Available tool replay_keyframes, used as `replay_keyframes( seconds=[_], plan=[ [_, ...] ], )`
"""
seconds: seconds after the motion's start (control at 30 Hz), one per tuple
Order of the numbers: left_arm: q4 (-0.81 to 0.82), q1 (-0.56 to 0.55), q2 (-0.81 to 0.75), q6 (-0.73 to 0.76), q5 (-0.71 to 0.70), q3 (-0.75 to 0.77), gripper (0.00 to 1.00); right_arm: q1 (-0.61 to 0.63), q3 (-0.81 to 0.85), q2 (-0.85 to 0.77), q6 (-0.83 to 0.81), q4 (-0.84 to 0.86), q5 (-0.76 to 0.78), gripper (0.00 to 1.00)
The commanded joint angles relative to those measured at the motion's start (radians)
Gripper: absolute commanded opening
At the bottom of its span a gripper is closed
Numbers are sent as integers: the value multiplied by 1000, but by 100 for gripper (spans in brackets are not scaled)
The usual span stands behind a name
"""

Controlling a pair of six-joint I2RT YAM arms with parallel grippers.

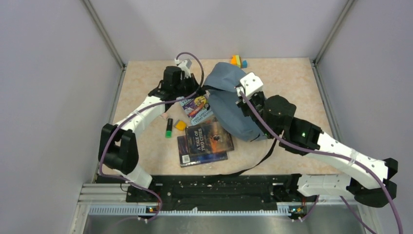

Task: Pack the student bag
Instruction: Unzip the student bag at the center of the board.

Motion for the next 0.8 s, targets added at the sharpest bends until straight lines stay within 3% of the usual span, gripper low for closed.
replay_keyframes(
  seconds=[0.0, 0.37, 0.4, 0.5, 0.57, 0.7, 0.77],
  plan=[
    [-45, 20, 63, -13, -33, 16, 0, 4, 41, -69, 16, 180, -4, 0],
    [-33, 11, 11, 43, -96, 16, 0, 5, 31, -66, 8, 171, 35, 0],
    [-33, 10, -10, 57, -114, 16, 3, 5, 26, -65, 7, 168, 50, 0],
    [-35, 10, -95, 99, -201, 11, 37, 5, 7, -57, 7, 155, 95, 2],
    [-28, 11, -174, 134, -285, -1, 55, 5, -7, -55, 12, 136, 118, 16],
    [-1, 12, -357, 165, -406, -48, 72, 5, -28, -61, 26, 109, 157, 47],
    [32, 10, -428, 165, -353, -80, 81, 5, -25, -62, 38, 82, 154, 53]
  ],
)
